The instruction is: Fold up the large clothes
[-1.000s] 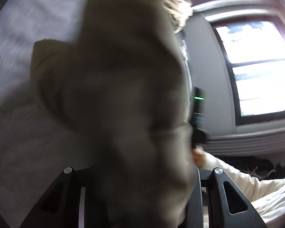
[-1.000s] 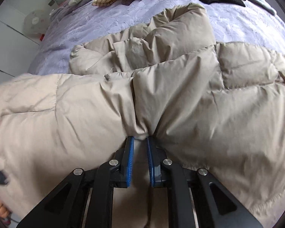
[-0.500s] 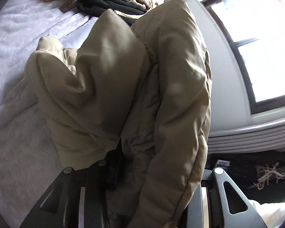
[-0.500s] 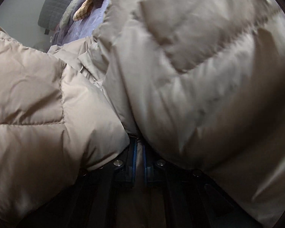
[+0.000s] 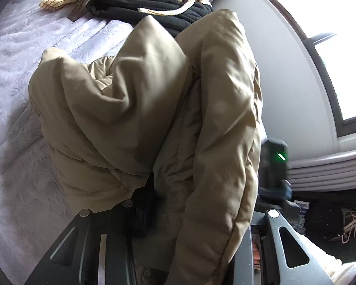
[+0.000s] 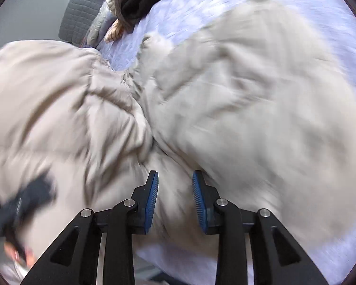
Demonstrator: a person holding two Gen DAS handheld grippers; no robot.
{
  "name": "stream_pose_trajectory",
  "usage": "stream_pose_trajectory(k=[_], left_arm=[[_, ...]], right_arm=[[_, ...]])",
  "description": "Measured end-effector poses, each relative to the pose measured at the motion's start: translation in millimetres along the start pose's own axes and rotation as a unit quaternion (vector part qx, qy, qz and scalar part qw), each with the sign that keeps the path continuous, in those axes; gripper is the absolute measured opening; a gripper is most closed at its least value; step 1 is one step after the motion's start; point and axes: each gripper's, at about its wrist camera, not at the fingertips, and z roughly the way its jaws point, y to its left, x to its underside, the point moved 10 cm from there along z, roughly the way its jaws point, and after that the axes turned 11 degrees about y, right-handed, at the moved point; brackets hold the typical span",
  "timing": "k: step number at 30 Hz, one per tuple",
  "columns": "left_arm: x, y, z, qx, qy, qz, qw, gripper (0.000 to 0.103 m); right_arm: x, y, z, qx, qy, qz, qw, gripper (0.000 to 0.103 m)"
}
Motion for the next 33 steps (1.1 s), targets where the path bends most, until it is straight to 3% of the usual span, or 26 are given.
stream_pose_trajectory(k=[4,6,8,9,10,11,12,13,17,20,23,24,25,26,29,31,33], left_arm=[[-8.0,-1.1,20.3,-0.024,0.014,0.004,0.9996,0.038],[-11.2,-12.9,37.0,-0.023,0.026,0.016,0.9993,0.05],[-13.7,-25.9,56.6,-0.003,0.04,0.029,0.9988,0.07],[-15.0,-30.9,66.7,0.007,0.048,0.037,0.9981,0.073],[-16.5,-36.3,77.7,0.023,0.059,0.047,0.9969,0.079],[-17.9,-40.0,86.6,0.04,0.07,0.053,0.9953,0.079],[-19.8,-41.5,93.5,0.054,0.081,0.053,0.9938,0.079],[-22.7,-43.3,99.7,0.073,0.091,0.048,0.992,0.079],[-39.6,-40.7,111.9,0.117,0.106,0.012,0.9874,0.08],[-45.1,-39.6,118.5,0.11,0.112,0.006,0.9876,0.08],[-45.1,-48.7,121.6,0.074,0.116,0.031,0.9899,0.08],[-43.5,-53.5,117.8,0.061,0.114,0.044,0.9907,0.08],[-43.2,-60.6,108.9,0.05,0.103,0.059,0.9916,0.079],[-44.7,-64.9,98.3,0.045,0.088,0.074,0.9924,0.079],[-58.8,-73.1,51.9,0.0,0.004,0.122,0.9925,0.08],[-70.2,-58.0,19.2,-0.064,-0.06,0.139,0.9864,0.079],[-78.9,-35.5,2.3,-0.118,-0.086,0.131,0.9805,0.079]], right_arm=[[25.3,-43.1,-32.7,0.013,-0.028,0.033,0.999,0.033],[35.2,-54.8,-47.2,0.009,-0.04,0.048,0.998,0.033],[38.2,-59.2,-55.5,0.017,-0.049,0.048,0.998,0.033],[39.6,-58.1,-59.3,0.024,-0.053,0.04,0.998,0.036],[34.2,-56.7,-65.9,0.033,-0.057,0.027,0.997,0.05],[34.8,-55.2,-71.8,0.041,-0.06,0.016,0.997,0.061],[36.9,-48.8,-75.0,0.051,-0.066,-0.001,0.997,0.079],[42.6,-44.2,-80.9,0.056,-0.071,-0.018,0.996,0.082],[60.3,-16.0,-88.1,0.037,-0.07,-0.063,0.995,0.082],[69.3,0.1,-84.9,0.009,-0.066,-0.078,0.995,0.083],[72.4,17.8,-75.6,0.012,-0.078,-0.075,0.994,0.083],[63.9,11.9,-70.7,0.034,-0.086,-0.048,0.995,0.08],[55.4,7.7,-63.6,0.048,-0.09,-0.025,0.994,0.042],[50.0,-1.4,-59.7,0.05,-0.089,0.002,0.995,0.018],[45.8,-23.1,-61.8,0.049,-0.105,0.05,0.992,0.015],[50.7,-34.2,-63.9,0.08,-0.109,0.05,0.989,0.015],[59.3,-48.5,-61.8,0.082,-0.101,0.064,0.989,0.015]])
